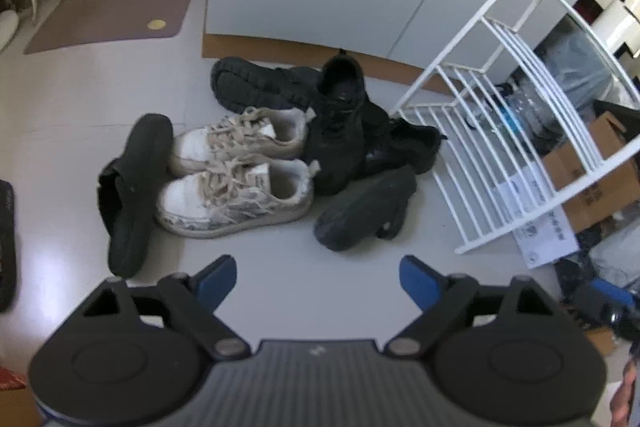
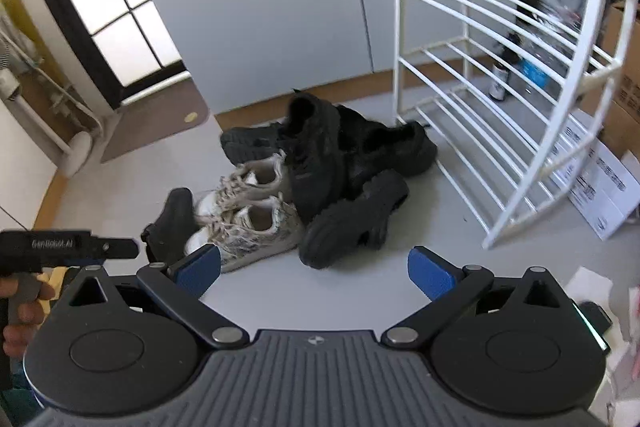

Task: Organize scattered shoes
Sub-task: 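Move both tools toward the pile of shoes in front of the rack, then lower the left tool onto the black sneaker's heel collar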

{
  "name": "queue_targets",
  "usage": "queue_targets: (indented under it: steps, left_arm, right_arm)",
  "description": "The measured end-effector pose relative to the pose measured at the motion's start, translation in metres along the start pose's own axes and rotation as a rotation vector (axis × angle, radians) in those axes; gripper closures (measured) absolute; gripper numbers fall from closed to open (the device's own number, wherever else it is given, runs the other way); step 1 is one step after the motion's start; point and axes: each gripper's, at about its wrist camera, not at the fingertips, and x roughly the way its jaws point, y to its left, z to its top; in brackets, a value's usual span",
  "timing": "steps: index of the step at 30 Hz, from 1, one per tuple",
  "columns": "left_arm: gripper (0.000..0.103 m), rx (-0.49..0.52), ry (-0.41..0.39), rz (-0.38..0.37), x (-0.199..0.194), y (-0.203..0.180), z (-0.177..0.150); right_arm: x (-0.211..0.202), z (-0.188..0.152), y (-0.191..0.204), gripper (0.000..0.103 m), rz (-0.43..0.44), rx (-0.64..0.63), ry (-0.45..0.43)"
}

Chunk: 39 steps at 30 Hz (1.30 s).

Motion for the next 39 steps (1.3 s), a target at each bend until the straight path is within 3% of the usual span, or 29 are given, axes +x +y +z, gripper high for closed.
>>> queue_targets:
  steps: [4, 11, 16, 17, 19, 26, 29, 33, 39]
  left_arm:
    - [0.017, -0.022, -0.006, -0.023, 0.015, 0.002, 0.007]
    - [0.019, -0.051, -0.017, 0.044, 0.031, 0.017, 0.013]
    - [0.032, -0.075, -0.022, 0.106, 0.035, 0.022, 0.016]
    - [0.034, -0.078, -0.03, 0.108, 0.035, 0.022, 0.016]
    - [0.035, -0.07, -0.036, 0.116, 0.035, 0.021, 0.018]
    - [0.035, -0.075, -0.032, 0.085, 0.045, 0.018, 0.026]
    - [0.034, -0.07, -0.07, 0.105, 0.044, 0.013, 0.027]
    - [0.034, -0.096, -0.015, 0.034, 0.05, 0.008, 0.024]
    - [0.034, -0.026, -0.021, 0.006, 0.062, -0.01, 0.028]
  right_arm:
    - [0.003, -0.001, -0.007, 0.001, -0.005, -0.006, -0.003]
    - [0.031, -0.02, -0.013, 0.011, -0.022, -0.088, 0.015]
    - [0.048, -0.013, -0.029, 0.013, -0.048, -0.069, 0.006]
    - [0.05, -0.012, -0.032, 0.016, -0.05, -0.058, 0.012]
    - [0.053, -0.01, -0.034, 0.033, -0.052, -0.038, 0.021]
    - [0.061, -0.003, -0.032, 0.034, -0.063, -0.024, -0.008]
    - [0.064, 0.0, -0.031, 0.034, -0.067, -0.019, -0.02]
    - [0.068, 0.004, -0.029, 0.034, -0.073, -0.011, -0.036]
    - [0.074, 0.01, -0.028, 0.033, -0.081, 0.0, -0.06]
